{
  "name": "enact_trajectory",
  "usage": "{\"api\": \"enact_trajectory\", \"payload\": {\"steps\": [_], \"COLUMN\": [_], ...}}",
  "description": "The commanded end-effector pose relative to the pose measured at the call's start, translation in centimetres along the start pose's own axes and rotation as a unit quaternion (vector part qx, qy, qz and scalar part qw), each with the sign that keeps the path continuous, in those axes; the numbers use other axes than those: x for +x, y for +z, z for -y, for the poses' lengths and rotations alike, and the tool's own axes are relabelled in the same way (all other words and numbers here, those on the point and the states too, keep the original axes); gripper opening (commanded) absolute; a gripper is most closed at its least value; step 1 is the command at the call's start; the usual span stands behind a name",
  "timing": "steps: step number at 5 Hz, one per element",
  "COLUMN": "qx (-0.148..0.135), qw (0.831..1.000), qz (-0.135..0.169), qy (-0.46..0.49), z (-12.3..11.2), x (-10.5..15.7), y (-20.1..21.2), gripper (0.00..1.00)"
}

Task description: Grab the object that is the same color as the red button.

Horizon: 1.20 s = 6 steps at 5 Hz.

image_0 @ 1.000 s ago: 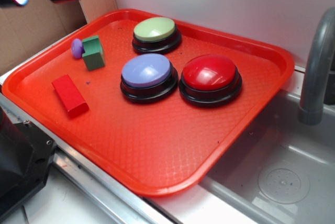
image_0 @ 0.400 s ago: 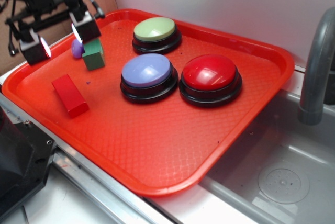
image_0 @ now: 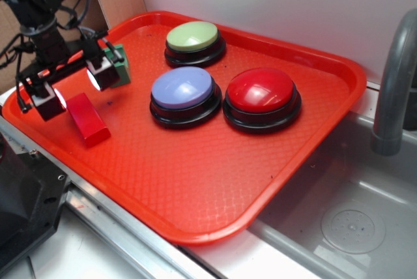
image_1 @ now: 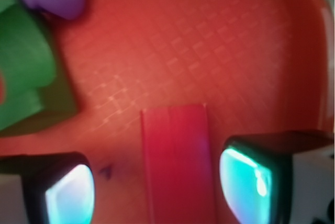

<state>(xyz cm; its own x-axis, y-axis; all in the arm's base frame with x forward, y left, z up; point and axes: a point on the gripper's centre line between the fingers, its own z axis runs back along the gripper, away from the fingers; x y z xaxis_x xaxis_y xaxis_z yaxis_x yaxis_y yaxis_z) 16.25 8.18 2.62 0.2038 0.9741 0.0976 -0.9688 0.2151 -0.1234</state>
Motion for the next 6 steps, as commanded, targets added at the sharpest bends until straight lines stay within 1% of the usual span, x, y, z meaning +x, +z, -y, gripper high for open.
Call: {"api": "enact_trajectory", "payload": {"steps": [1, 2, 3, 4, 5, 6], "qx": [-0.005, -0.007, -0.009, -0.016, -0.015, 0.003], "qw": [0.999, 0.999, 0.998, 0.997, 0.993, 0.981], "qz": [-0.001, -0.001, 0.007, 0.012, 0.004, -0.026], "qy": [-0.037, -0.046, -0.055, -0.068, -0.114, -0.194], "z": [-0.6, -0.5, -0.3, 1.0, 2.5, 4.6], "x": [-0.4, -0.9, -1.3, -1.3, -1.0, -0.6], "y": [-0.8, -0.8, -0.8, 0.5, 2.9, 6.2], "gripper": [1.0, 0.0, 0.0, 0.0, 0.0, 0.0]}}
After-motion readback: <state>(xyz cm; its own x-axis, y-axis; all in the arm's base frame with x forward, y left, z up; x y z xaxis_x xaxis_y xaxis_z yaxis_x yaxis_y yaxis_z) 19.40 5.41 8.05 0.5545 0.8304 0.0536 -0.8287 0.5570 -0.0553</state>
